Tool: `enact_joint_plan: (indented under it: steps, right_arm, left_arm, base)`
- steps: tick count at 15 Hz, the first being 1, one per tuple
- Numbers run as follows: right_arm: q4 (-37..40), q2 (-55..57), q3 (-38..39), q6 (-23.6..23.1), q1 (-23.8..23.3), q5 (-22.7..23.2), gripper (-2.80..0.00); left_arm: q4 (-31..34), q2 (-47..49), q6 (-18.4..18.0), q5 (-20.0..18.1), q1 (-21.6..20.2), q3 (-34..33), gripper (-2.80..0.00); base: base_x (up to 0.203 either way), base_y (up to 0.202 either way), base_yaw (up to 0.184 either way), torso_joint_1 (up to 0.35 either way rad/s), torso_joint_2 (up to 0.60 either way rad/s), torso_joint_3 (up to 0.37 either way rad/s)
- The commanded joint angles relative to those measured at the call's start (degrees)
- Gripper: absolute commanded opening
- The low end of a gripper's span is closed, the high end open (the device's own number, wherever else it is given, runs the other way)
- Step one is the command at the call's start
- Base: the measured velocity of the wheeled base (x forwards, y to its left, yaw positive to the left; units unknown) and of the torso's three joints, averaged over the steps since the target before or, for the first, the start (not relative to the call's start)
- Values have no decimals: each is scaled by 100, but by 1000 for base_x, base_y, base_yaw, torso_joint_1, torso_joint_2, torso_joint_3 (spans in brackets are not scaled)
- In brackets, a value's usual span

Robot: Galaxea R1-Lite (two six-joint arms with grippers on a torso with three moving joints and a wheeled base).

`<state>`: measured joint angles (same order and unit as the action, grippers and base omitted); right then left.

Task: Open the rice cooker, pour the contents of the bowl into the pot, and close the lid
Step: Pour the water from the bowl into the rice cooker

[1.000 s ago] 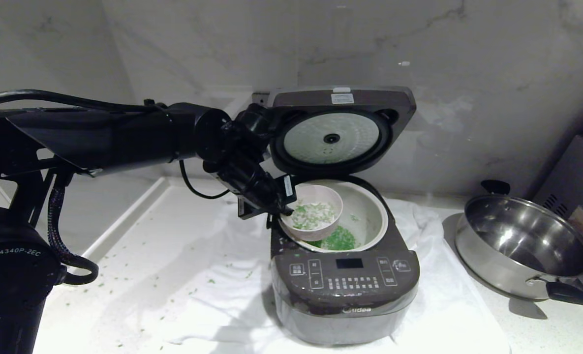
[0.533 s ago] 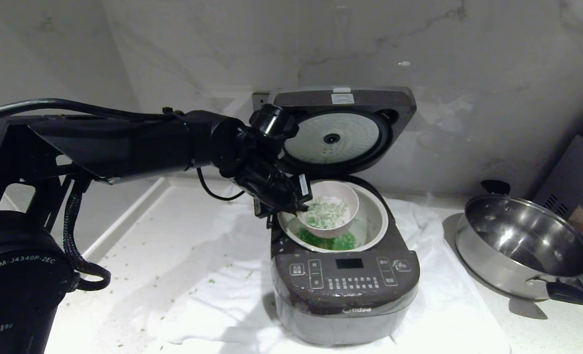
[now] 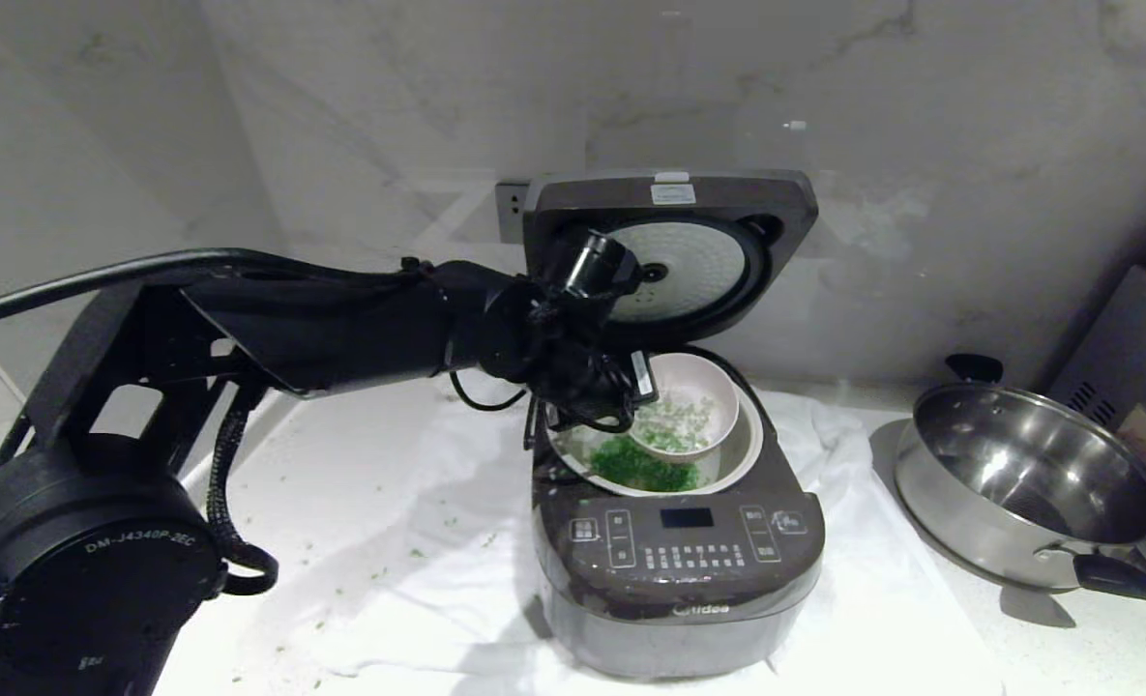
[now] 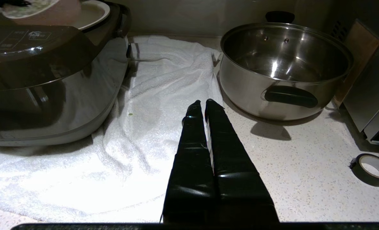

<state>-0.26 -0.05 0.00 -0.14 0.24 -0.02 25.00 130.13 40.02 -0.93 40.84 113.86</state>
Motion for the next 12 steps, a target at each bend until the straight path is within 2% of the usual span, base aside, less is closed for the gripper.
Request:
enact_joint_plan:
  steps: [1, 3, 4, 6, 8, 10, 12]
  right_arm:
    - [-1, -3, 9, -3, 2, 2, -280]
    - [-1, 3, 9, -3, 2, 2, -280]
    - [-9, -4, 9, -3, 2, 2, -280]
    - [-9, -4, 9, -3, 2, 2, -280]
    - [-2, -4, 9, -3, 2, 2, -280]
    - [-1, 1, 9, -3, 2, 2, -280]
    - [-1, -4, 9, -3, 2, 2, -280]
  left_arm:
    - [-420, 166, 106, 117, 127, -9, -280]
    - [-914, 214, 500, 156, 142, -14, -280]
    - [-1120, 255, 626, 293, 136, -21, -280]
    - [-1570, 318, 754, 783, 142, -146, -280]
    - [-2094, 315, 780, 1001, 165, -501, -280]
    - [-3296, 308, 763, 1043, 171, -978, -280]
    - [-4729, 291, 721, 1016, 170, -1796, -280]
  base:
    - [0, 0, 0, 0, 0, 0]
    - [0, 0, 0, 0, 0, 0]
    - [0, 0, 0, 0, 0, 0]
    - [0, 0, 0, 0, 0, 0]
    - [0, 0, 0, 0, 0, 0]
    - [0, 0, 0, 0, 0, 0]
    - [0, 0, 0, 0, 0, 0]
